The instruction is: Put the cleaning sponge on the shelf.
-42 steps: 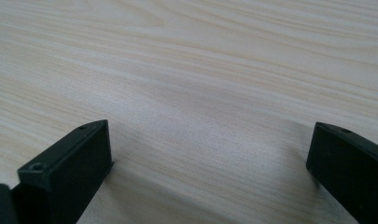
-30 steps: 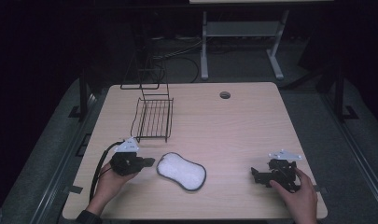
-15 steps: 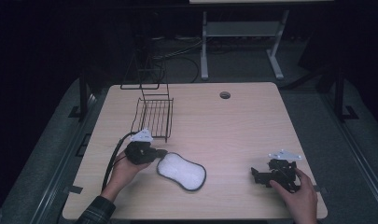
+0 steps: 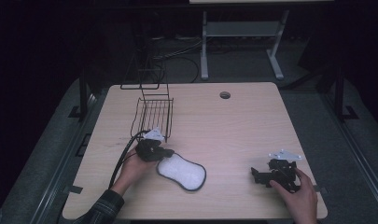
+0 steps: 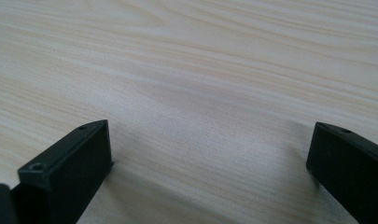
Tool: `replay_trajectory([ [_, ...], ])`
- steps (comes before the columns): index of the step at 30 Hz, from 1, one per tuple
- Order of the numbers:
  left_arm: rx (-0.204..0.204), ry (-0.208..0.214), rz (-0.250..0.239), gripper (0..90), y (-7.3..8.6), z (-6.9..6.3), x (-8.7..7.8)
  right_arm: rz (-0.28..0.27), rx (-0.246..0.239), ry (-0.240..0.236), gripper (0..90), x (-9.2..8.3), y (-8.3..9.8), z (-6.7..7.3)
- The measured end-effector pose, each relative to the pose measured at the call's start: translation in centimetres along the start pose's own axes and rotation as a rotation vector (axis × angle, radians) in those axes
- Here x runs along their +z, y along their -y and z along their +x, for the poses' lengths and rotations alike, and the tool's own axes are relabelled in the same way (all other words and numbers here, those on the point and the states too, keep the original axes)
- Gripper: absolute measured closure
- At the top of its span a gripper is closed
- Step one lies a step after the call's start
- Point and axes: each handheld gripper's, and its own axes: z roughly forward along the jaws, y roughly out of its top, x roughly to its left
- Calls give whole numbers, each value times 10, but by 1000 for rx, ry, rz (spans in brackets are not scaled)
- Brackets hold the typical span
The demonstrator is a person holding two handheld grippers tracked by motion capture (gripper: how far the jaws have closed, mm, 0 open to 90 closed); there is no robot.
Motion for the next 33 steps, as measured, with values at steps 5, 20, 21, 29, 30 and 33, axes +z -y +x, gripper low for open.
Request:
replay_trajectory([
  [5,-6,-6,-3,899,3,1,-1,0,0,0,0,0,0,0],
  [20,-33,-43,1,899,22,2,-21,0,0,0,0,0,0,0],
  [21,-42,-46,-3,899,24,2,-23,-1,-1,0,0,0,0,0],
  [29,-71,-55,-3,899,36,0,-34,-1,-1,0,0,0,0,0],
  [30,-73,-57,-1,899,39,0,-37,0,-1,0,0,0,0,0],
  [33,-80,-57,-1,898,43,-2,-41,-1,-1,0,0,0,0,0],
])
